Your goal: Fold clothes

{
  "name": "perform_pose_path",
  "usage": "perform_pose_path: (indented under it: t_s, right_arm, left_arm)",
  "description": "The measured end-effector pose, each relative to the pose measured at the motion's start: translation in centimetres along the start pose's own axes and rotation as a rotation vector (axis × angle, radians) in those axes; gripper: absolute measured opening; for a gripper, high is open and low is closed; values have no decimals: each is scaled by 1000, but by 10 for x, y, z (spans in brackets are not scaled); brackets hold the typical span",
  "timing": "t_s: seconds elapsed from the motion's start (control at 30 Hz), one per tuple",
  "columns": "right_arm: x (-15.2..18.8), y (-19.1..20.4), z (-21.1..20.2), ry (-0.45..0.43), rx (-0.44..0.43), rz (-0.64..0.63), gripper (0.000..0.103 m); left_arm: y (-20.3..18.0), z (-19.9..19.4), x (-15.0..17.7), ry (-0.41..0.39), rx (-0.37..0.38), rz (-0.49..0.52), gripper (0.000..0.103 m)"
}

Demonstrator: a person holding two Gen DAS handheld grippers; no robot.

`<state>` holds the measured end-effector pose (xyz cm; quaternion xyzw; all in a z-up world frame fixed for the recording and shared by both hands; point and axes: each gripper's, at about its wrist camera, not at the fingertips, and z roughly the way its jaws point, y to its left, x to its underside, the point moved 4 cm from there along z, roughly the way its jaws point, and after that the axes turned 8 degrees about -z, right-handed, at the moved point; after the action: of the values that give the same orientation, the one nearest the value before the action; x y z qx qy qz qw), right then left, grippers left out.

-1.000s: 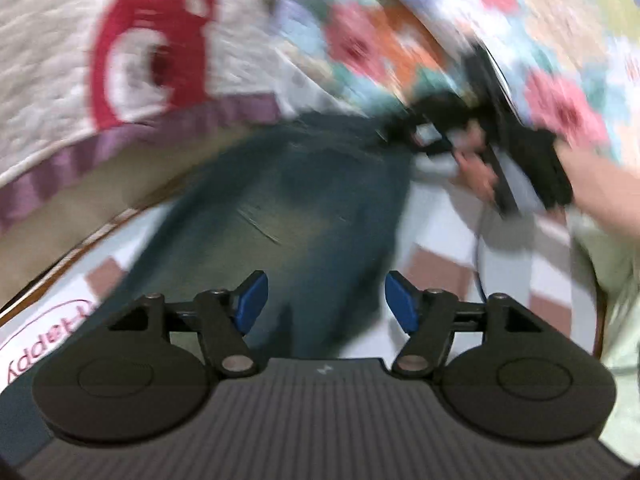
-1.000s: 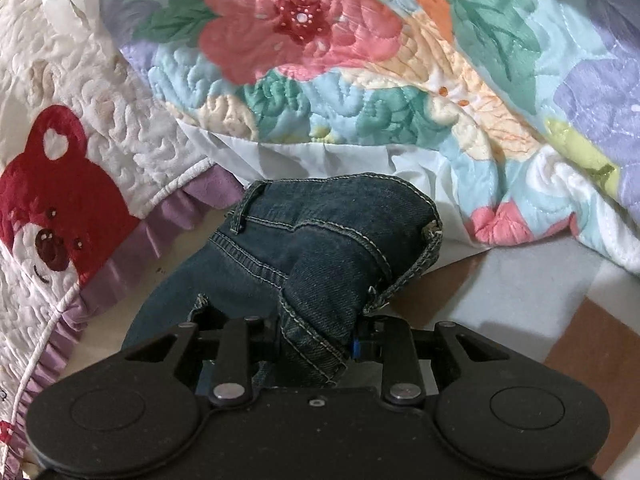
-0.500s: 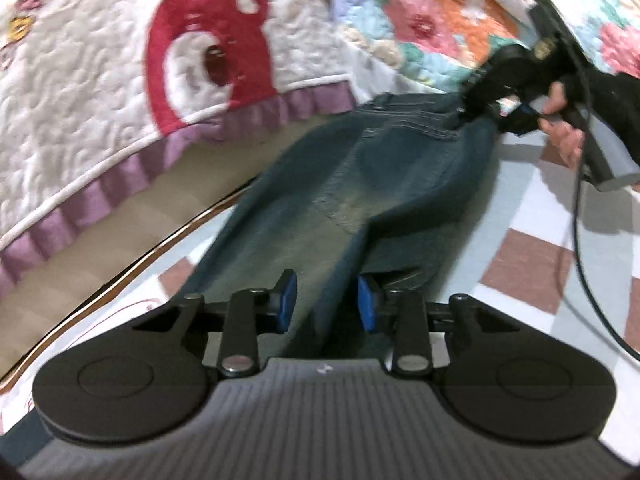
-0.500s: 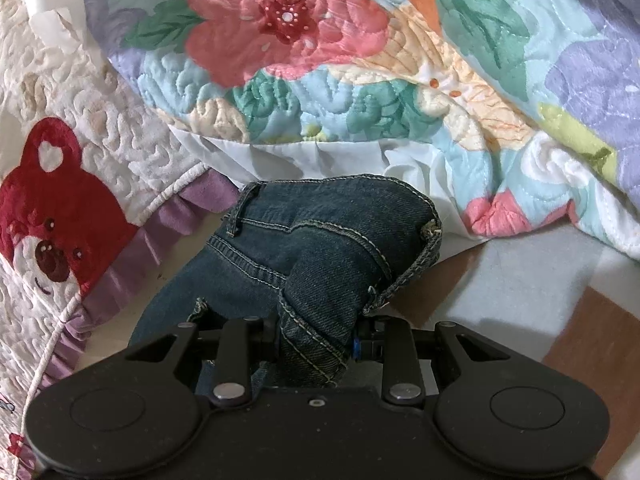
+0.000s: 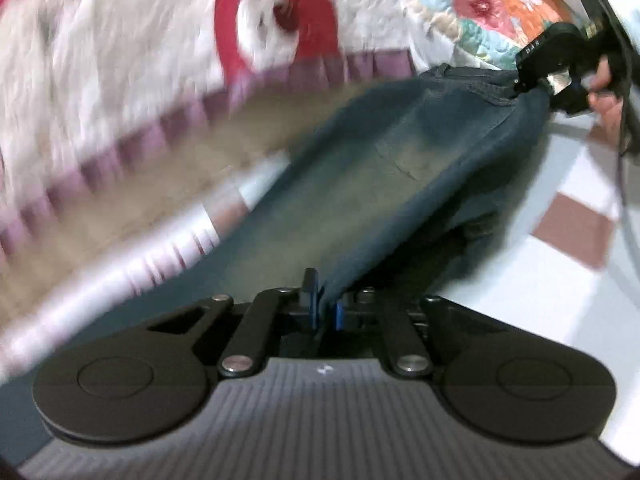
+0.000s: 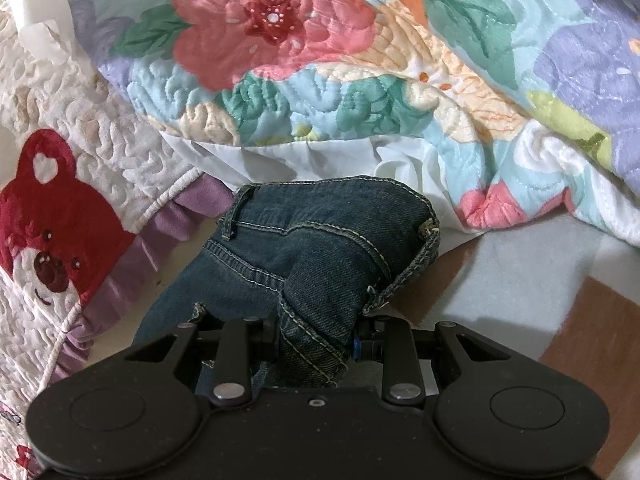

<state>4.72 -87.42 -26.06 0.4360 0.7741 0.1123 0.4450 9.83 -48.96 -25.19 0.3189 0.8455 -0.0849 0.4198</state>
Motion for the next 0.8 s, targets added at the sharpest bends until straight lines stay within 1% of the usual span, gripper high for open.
perform_pose_path:
  t_s: [0.03, 0.13, 0.17, 0.2, 0.23, 0.27, 0.3, 0.33, 0.37, 0.43, 0.47, 0.53, 0.57, 0.6, 0.63, 0.67, 0.7, 0.8]
  right_arm:
    - [0, 0, 0, 0, 1, 2, 32]
    - [0, 1, 0, 0, 2, 0, 32]
    - [0, 1, 0, -1, 0, 1, 32]
    - [0, 1, 0, -2, 0, 3, 32]
    - [0, 0, 0, -2, 1, 5, 32]
    - [0, 0, 1, -2, 2, 5, 32]
    - [0, 0, 1, -2, 4, 6, 32]
    - [0, 0, 1, -2, 6, 4, 32]
    - [0, 1, 1, -2, 10, -2, 32]
    - [-1, 3, 0, -6, 15, -13, 32]
    - [-1, 5, -2, -12, 15, -22, 32]
    - [-4, 11, -6, -33, 5, -55, 32]
    - [-7, 15, -9, -49, -13, -73, 32]
    - [-10, 18, -12, -61, -29, -83, 32]
    - [-12, 20, -14, -67, -40, -91, 32]
    - [-13, 22, -15, -73, -50, -99, 32]
    - [-13, 23, -15, -71, -49, -111, 32]
    - [-13, 21, -14, -63, -51, -100, 32]
  left_arm:
    - [1, -2, 5, 22, 21, -13, 7]
    - [8, -15, -1, 25, 104, -54, 7]
    - [10, -20, -3, 26, 131, -67, 12]
    - [12, -24, -5, 26, 159, -81, 25]
    - [14, -29, -7, 27, 186, -95, 35]
    - [16, -35, -11, 11, 211, -107, 49]
    - [16, -45, -19, -51, 228, -116, 64]
    - [17, -52, -26, -95, 243, -123, 71]
    - [15, -48, -32, -96, 252, -126, 74]
    - [14, -37, -45, -84, 266, -138, 74]
    - [17, -18, -50, -33, 256, -167, 72]
    - [24, 21, -62, 69, 234, -225, 52]
    - [29, 41, -67, 127, 218, -256, 30]
    - [36, 67, -71, 204, 189, -294, 23]
    - [43, 89, -75, 257, 174, -331, 23]
    - [49, 104, -82, 248, 188, -361, 23]
    - [52, 114, -90, 231, 183, -367, 23]
    - [46, 133, -106, 207, 111, -293, 23]
